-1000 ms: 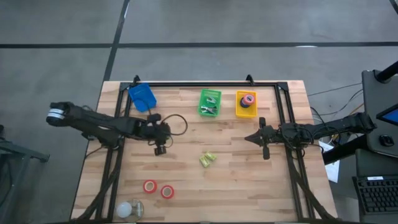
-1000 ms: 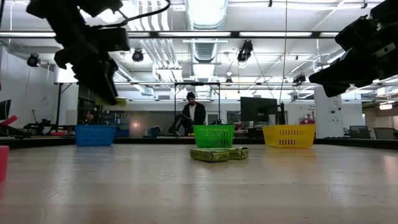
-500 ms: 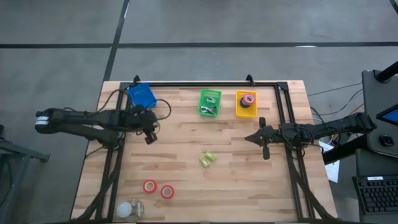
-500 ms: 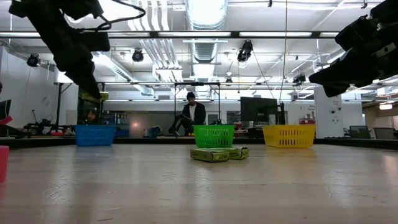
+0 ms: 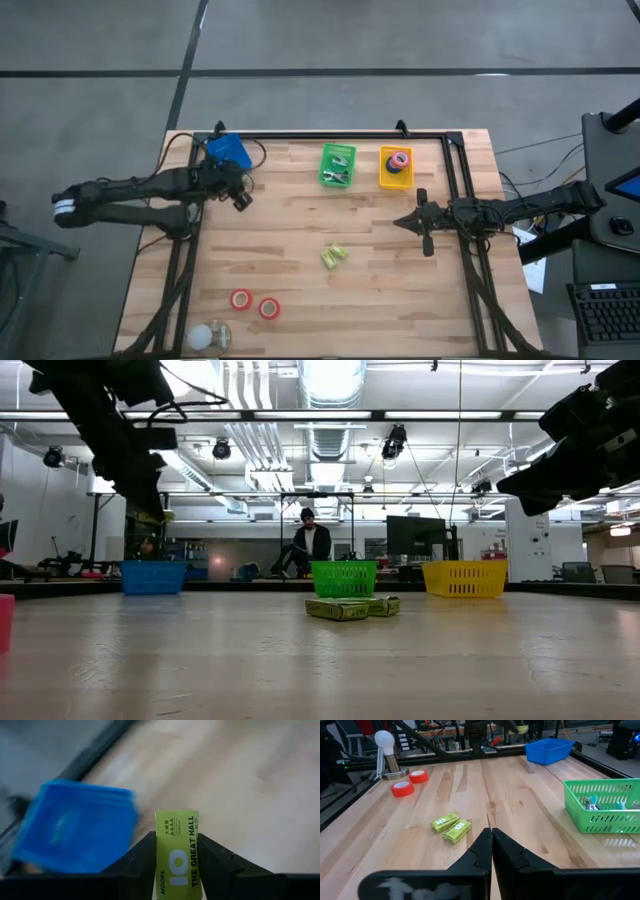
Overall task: Pick and place Stapler, Stapler remover, tape
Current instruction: Put the left green stapler pin box into the blue basket
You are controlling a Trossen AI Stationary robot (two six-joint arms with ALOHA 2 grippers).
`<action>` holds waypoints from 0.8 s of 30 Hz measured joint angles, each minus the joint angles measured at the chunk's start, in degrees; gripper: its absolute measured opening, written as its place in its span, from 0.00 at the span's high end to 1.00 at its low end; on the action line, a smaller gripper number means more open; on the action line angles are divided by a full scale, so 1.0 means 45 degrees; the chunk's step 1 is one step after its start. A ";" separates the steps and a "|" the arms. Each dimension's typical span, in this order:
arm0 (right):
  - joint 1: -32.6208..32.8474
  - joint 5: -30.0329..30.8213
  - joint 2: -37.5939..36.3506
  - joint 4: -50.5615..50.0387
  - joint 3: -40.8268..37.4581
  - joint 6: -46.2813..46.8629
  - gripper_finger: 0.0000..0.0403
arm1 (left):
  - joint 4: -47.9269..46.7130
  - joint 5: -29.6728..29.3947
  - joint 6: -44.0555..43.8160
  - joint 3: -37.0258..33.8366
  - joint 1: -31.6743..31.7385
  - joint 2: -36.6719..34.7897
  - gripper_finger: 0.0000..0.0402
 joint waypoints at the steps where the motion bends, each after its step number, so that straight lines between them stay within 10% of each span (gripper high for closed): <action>1: 0.0003 -0.0002 0.0003 0.0000 0.0000 0.0000 0.98 | -0.0036 -0.0441 -0.0550 0.0000 0.0298 -0.0010 0.70; 24: 0.0002 -0.0004 0.0003 0.0000 0.0000 0.0000 0.98 | 0.0014 0.1255 -0.1321 -0.0058 0.5678 0.2418 0.69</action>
